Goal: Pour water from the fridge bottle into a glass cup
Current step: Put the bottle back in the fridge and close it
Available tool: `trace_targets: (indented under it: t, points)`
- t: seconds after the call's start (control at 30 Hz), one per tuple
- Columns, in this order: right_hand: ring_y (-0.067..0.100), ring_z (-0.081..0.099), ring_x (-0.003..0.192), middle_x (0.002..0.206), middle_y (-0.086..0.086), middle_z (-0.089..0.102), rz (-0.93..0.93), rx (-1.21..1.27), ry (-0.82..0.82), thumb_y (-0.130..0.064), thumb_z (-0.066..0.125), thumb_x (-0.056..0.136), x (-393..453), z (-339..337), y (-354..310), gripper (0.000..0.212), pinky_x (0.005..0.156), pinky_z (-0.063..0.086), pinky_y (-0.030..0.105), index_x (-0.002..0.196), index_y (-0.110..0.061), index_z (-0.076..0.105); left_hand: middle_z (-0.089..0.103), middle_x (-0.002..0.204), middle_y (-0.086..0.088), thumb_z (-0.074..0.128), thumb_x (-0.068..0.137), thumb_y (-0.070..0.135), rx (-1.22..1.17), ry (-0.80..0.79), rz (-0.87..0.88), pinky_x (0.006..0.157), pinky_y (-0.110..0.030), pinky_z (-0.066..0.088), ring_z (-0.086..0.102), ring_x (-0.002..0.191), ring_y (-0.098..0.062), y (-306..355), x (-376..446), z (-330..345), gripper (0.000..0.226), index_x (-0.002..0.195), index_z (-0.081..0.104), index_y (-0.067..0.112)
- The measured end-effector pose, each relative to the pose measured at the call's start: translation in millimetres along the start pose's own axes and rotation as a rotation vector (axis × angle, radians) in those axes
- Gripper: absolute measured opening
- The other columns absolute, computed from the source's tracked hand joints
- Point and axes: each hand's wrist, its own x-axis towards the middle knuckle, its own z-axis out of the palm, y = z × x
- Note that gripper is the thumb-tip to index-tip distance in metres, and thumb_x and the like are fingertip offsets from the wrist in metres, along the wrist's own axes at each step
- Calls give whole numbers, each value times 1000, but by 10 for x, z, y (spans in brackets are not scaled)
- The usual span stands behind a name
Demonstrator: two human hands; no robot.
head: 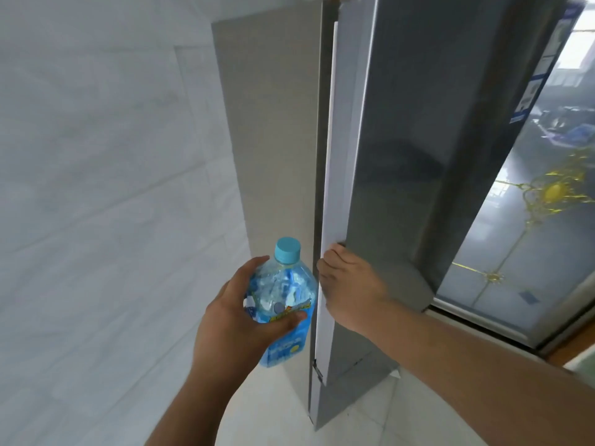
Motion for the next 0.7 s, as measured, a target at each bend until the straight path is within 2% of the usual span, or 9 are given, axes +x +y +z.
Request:
trace_targets:
  t: [0.1,0.2,0.3,0.37,0.4,0.47,0.57,0.63,0.7]
  points:
    - [30,57,97,85,4,67,35,139,136,-30,72,79,-270,98,-37,22,109,32,44,82,-10,80,67,124,22,96,58,52,-7,-2,3,93,-38,62,67,112,-3,-28,53,27,92,138,52,48]
    - [25,59,75,68,-1,61,103,253,110,-28,78,69,-492,18,-86,12,84,34,40,69,-19,71,66,126,21,93,56,61,-12,-39,26,92,-42,62,67,112,-7,-33,145,106,94,139,49,50]
    - [24,61,52,64,-2,63,307,346,-4,-30,82,66,-610,-188,-122,32,62,36,35,93,-19,69,67,126,21,86,54,75,-41,-98,46,93,-43,62,68,112,-8,50,247,259,97,140,49,49]
    - [27,70,63,86,1,71,465,435,-66,-34,73,82,-670,-274,-43,59,52,35,30,136,-18,56,67,126,20,83,52,73,-75,-136,68,93,-43,62,68,112,-8,151,323,378,98,139,51,45]
    - [29,73,74,101,1,70,526,479,-65,-31,65,90,-703,-278,10,61,51,38,30,147,-21,44,67,126,20,83,51,71,-90,-154,86,94,-44,62,67,112,-7,193,356,447,97,139,51,44]
    - [26,71,86,114,0,61,596,555,-23,-23,60,94,-811,-276,116,46,53,49,34,138,-23,47,66,125,23,85,51,66,-111,-194,123,94,-43,62,66,114,-3,279,404,591,93,136,51,49]
    - [22,69,88,115,-1,55,714,706,85,-18,66,89,-1034,-246,187,33,60,56,34,121,-21,57,67,120,29,93,53,54,-143,-219,155,92,-37,62,66,109,4,422,430,790,85,127,51,62]
    - [20,64,106,131,-1,47,706,830,93,-16,63,93,-1154,-259,176,42,80,59,34,133,-19,52,67,115,31,92,52,55,-156,-232,171,90,-33,61,67,105,6,542,455,904,83,124,51,64]
    - [18,52,132,156,-3,28,746,961,44,-22,59,99,-1252,-260,171,63,105,52,35,155,-17,31,67,117,29,91,51,55,-155,-260,196,91,-37,62,68,106,1,661,481,1017,87,128,52,56]
